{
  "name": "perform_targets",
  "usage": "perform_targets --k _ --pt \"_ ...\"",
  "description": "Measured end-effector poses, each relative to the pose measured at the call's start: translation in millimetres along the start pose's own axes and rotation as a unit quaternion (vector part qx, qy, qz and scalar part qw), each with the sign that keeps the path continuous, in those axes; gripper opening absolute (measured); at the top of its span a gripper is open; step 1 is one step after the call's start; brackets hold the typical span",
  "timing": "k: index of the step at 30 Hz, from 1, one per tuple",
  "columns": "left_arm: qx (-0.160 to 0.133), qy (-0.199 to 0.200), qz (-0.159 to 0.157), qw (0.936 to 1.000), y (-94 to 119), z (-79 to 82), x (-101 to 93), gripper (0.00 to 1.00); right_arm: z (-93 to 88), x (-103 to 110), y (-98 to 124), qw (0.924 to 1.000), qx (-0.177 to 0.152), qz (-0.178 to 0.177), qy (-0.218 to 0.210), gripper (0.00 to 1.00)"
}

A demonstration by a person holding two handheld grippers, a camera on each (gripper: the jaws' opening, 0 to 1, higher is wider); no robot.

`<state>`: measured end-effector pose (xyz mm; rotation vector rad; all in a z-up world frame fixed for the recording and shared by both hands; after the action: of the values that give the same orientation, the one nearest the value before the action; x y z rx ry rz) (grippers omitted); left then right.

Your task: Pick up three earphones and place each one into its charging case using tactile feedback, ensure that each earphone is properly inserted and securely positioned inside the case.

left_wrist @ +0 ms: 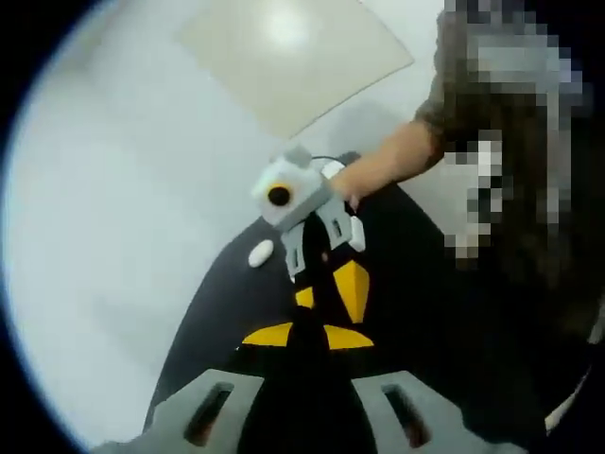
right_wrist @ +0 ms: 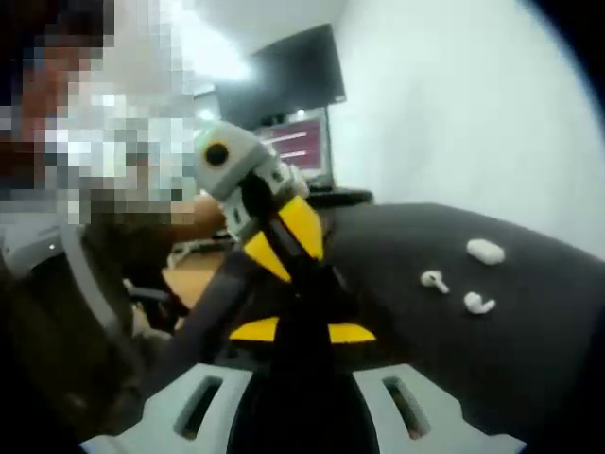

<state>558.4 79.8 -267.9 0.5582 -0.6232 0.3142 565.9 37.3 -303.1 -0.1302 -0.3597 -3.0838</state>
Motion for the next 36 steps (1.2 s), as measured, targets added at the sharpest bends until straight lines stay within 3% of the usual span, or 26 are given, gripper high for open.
perform_targets --k 4,10,12,15,19,24,26,28,30,36 --pt "-0.012 0.027 -0.027 0.9992 2 0.5 -4.2 0.09 0.2 0 0 1.0000 -0.001 0.001 0.000 0.18" --pt "-0.018 0.027 -0.020 0.9993 6 1.1 2.3 0.16 -0.8 0 1 1.0000 -0.001 -0.001 -0.001 0.18" --pt "-0.037 0.059 -0.018 0.9974 11 4.0 7.0 0.16 -0.9 0 1 1.0000 -0.001 0.000 -0.001 0.18" --pt "-0.046 0.106 -0.009 0.9933 19 -5.5 14.8 0.17 -1.0 0 1 1.0000 -0.001 0.001 -0.002 0.18" --pt "-0.055 0.128 0.002 0.9902 22 -19.5 16.5 0.18 -1.1 0 1 1.0000 -0.001 0.000 0.001 0.18" --pt "-0.078 0.204 -0.025 0.9755 16 -33.1 9.3 0.24 -0.9 0 1 1.0000 -0.001 0.001 0.002 0.18" --pt "-0.085 0.220 -0.039 0.9710 11 -33.0 5.7 0.35 -0.8 0 1 1.0000 -0.001 0.000 0.002 0.18" --pt "-0.087 0.202 -0.043 0.9746 4 -31.2 4.1 0.41 -0.8 0 0 1.0000 -0.001 0.000 0.001 0.18" --pt "-0.078 0.162 -0.033 0.9831 -2 -31.6 7.0 0.39 -0.7 0 0 1.0000 -0.001 0.001 -0.001 0.18" --pt "-0.079 0.111 -0.060 0.9889 -16 -30.3 -5.8 0.39 -0.6 1 0 0.9999 -0.002 0.005 -0.015 0.18"
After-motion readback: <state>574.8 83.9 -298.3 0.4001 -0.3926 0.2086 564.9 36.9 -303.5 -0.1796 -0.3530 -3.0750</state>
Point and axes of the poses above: the point that each gripper's makers call its tool centre point, and the gripper's own axes: y roughly backward along the fingers, x roughly to its left, z roughly out of its top, the point moved 2 cm from there along y, roughly backward along the fingers, and after that the axes turned 2 degrees about -y, right-handed, at the moved point
